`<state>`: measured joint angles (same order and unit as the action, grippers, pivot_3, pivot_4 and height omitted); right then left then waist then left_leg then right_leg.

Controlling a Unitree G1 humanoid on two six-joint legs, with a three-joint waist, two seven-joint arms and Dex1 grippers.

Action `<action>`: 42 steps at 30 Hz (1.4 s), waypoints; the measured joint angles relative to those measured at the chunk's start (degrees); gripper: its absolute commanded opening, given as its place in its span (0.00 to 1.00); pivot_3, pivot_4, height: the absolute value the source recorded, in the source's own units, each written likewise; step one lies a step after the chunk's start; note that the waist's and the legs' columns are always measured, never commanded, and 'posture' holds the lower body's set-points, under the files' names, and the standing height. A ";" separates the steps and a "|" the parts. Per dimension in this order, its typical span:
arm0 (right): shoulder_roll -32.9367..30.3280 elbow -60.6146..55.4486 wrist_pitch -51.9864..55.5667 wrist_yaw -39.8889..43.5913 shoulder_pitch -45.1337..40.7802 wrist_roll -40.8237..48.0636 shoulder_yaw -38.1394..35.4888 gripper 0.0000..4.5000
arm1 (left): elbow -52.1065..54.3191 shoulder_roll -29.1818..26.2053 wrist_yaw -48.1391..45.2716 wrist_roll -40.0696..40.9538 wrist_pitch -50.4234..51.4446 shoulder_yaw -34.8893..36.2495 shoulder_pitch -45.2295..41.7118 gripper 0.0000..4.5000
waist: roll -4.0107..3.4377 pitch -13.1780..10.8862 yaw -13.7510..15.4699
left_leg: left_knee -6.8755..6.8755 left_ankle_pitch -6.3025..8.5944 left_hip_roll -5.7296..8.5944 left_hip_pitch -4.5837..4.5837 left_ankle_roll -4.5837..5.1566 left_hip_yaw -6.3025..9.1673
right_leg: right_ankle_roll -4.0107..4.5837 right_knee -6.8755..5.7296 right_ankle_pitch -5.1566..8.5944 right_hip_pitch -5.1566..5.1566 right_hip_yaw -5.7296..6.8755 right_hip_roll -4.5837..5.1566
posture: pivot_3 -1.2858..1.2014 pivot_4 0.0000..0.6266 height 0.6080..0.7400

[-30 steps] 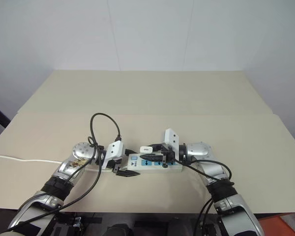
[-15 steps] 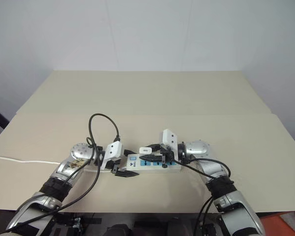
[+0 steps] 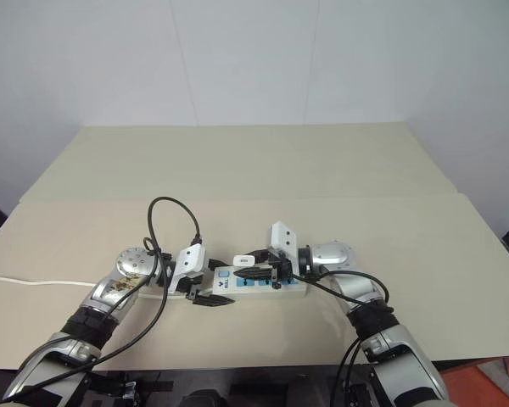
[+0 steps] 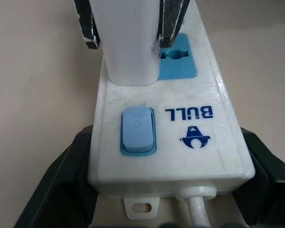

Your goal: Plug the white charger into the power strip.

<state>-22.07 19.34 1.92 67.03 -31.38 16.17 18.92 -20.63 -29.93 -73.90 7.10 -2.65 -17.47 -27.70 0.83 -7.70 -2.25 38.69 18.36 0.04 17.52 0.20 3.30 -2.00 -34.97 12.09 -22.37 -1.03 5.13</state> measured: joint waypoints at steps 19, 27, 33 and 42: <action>-2.82 -3.16 3.29 -1.28 1.93 -1.41 -3.84 0.83 | -0.36 -0.21 -0.60 0.01 -0.21 0.03 -0.50 0.74 | 0.17 -0.08 -0.03 | -0.03 0.02 0.00 0.11 0.03 0.03 | -0.01 0.03 0.02 -0.10 0.02 0.01 | 0.52 0.24 1.00; -11.34 -17.88 16.10 0.86 3.38 6.46 -10.52 0.83 | -1.55 0.59 -1.48 0.02 -1.25 0.15 -1.76 0.74 | -0.04 -0.29 0.66 | 0.04 0.01 0.04 0.84 0.01 0.02 | 0.03 -0.01 -0.03 -0.82 0.02 0.06 | 0.52 0.24 1.00; -18.32 -27.50 24.47 2.15 2.38 14.47 -17.59 0.83 | -2.54 1.97 -0.97 -0.25 -1.82 0.16 -2.10 0.74 | -0.01 -0.33 1.40 | 0.03 0.01 0.05 0.81 0.02 0.01 | -0.01 0.05 -0.01 -0.74 0.04 0.07 | 0.52 0.24 1.00; -19.86 -27.30 24.65 2.64 3.04 14.26 -18.22 0.84 | -1.70 2.39 -2.02 1.48 1.48 1.07 -2.09 0.98 | 0.02 -0.58 1.46 | 0.02 0.03 0.05 0.95 0.05 0.01 | -0.03 0.13 0.00 -0.84 0.05 0.07 | 0.52 0.24 1.00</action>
<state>-41.94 -7.96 26.57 69.67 -28.34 30.43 0.70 -22.33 -27.54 -75.91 8.58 -1.17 -16.40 -29.79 0.85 -8.27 -0.79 38.71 18.39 0.09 18.47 0.25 3.31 -2.03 -34.83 12.09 -23.21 -0.97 5.20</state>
